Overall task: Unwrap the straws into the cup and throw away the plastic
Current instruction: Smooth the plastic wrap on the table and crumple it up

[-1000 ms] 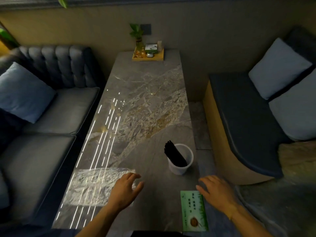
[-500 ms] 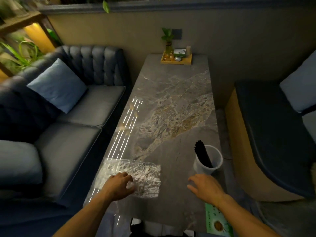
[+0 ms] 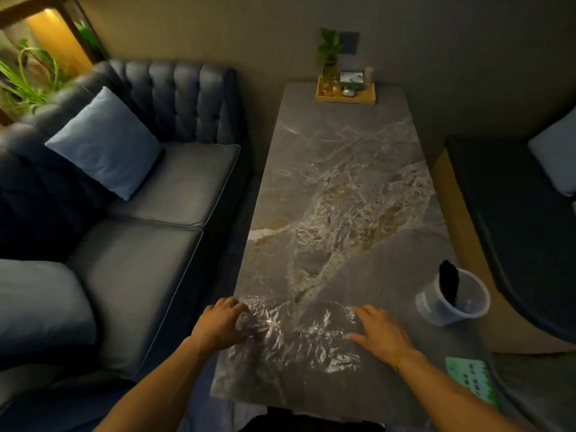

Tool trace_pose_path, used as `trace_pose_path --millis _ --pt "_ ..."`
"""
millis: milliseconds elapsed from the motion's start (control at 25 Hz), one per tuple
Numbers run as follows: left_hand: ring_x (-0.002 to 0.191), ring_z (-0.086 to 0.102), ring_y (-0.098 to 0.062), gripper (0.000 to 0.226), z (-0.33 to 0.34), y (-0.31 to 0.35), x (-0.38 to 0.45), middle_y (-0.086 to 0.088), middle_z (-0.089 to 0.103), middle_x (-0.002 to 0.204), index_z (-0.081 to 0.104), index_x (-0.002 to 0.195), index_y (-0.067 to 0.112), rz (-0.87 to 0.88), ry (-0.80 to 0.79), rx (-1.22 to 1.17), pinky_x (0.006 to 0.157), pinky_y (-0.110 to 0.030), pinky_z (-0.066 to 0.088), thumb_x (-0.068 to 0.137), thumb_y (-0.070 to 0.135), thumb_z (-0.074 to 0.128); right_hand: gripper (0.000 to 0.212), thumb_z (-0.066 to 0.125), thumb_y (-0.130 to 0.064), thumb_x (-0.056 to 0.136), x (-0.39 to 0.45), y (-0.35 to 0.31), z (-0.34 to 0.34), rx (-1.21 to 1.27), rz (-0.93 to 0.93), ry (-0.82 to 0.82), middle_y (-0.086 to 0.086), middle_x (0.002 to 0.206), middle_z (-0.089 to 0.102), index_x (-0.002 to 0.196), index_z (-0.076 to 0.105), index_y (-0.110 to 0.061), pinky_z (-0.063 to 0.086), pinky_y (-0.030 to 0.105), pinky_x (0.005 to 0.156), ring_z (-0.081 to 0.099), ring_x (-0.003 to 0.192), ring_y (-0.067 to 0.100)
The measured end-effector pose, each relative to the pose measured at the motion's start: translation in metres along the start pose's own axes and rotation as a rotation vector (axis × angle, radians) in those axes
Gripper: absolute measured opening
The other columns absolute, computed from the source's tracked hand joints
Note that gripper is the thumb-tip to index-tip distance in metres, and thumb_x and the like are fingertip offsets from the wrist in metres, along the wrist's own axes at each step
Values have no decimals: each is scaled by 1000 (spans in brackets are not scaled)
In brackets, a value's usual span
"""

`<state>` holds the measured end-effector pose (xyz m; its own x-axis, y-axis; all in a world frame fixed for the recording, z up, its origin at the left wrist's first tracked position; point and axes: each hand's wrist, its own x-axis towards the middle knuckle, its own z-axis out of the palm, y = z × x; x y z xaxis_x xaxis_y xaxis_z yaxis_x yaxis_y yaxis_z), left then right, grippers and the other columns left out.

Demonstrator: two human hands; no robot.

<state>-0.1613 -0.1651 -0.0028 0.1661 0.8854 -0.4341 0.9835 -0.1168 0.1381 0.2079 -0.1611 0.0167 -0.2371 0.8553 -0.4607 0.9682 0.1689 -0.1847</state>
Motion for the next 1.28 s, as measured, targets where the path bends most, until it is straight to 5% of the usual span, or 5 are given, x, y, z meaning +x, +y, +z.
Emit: trace_pose_path --millis 320,720,960,1120,1280 --pt "133 38 -26 84 -4 -20 35 3 38 145 31 142 38 43 -37 -94 102 -50 41 70 60 68 81 60 -48 87 23 -22 12 6 164 -53 2 153 30 151 17 -23 38 43 107 37 135 27" --pt "105 55 -27 26 0 -24 58 -2 59 112 61 116 29 24 54 -181 79 -40 48 90 34 56 38 54 -29 93 43 -21 22 24 220 62 -2 129 56 130 50 -27 44 36 96 52 118 21" --pt "93 60 -21 11 0 -27 63 1 63 97 68 94 24 -52 42 -338 71 -35 50 87 30 62 3 65 -19 85 46 -14 24 385 324 97 1 95 67 86 64 -21 49 32 73 63 85 21" --pt "77 65 -12 12 -9 -33 59 9 67 80 65 74 33 -111 5 -519 70 -31 54 81 25 71 15 71 0 80 38 -9 13 868 356 79 4 68 63 72 63 -10 48 31 71 57 68 19" --pt "75 64 -11 21 -20 -40 54 13 65 72 61 72 36 -80 -17 -607 67 -21 49 84 23 73 19 71 1 81 16 -12 -7 1202 343 63 0 64 65 69 63 -12 46 11 51 56 63 10"
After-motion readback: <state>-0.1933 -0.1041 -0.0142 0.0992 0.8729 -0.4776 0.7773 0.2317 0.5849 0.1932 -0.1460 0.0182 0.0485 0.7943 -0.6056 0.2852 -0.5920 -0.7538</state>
